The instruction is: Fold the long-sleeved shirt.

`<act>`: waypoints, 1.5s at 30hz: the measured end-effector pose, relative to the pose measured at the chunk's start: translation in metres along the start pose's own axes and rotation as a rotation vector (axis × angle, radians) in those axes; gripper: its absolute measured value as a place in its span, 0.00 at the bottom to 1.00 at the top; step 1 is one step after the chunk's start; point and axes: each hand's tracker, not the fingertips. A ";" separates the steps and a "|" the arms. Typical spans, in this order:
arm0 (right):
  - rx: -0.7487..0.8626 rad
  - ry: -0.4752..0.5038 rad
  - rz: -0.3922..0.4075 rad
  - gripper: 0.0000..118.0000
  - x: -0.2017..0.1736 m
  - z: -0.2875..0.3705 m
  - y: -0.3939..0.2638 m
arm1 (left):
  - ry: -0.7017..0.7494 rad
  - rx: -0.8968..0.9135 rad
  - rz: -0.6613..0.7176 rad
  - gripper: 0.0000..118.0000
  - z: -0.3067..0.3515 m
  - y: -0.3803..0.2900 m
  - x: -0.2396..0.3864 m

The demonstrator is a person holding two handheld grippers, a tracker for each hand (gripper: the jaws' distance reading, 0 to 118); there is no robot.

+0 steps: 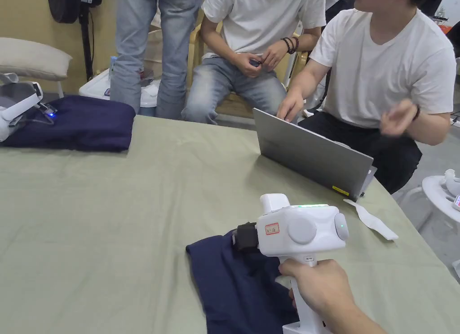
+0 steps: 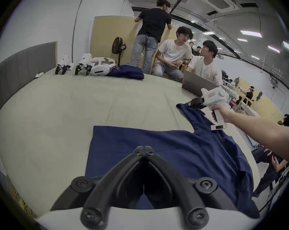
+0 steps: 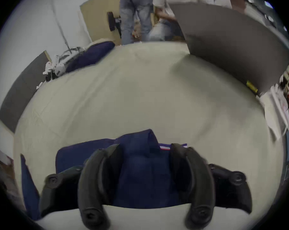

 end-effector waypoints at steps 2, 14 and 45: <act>-0.025 -0.014 0.063 0.06 -0.006 0.001 0.004 | -0.007 -0.003 0.006 0.00 0.001 0.000 0.001; 0.325 0.056 0.168 0.06 -0.038 0.179 0.011 | -0.003 0.030 -0.001 0.00 0.059 0.010 0.001; 0.603 -0.199 -0.090 0.01 -0.123 0.486 -0.284 | -0.033 0.084 -0.006 0.00 0.147 -0.041 0.015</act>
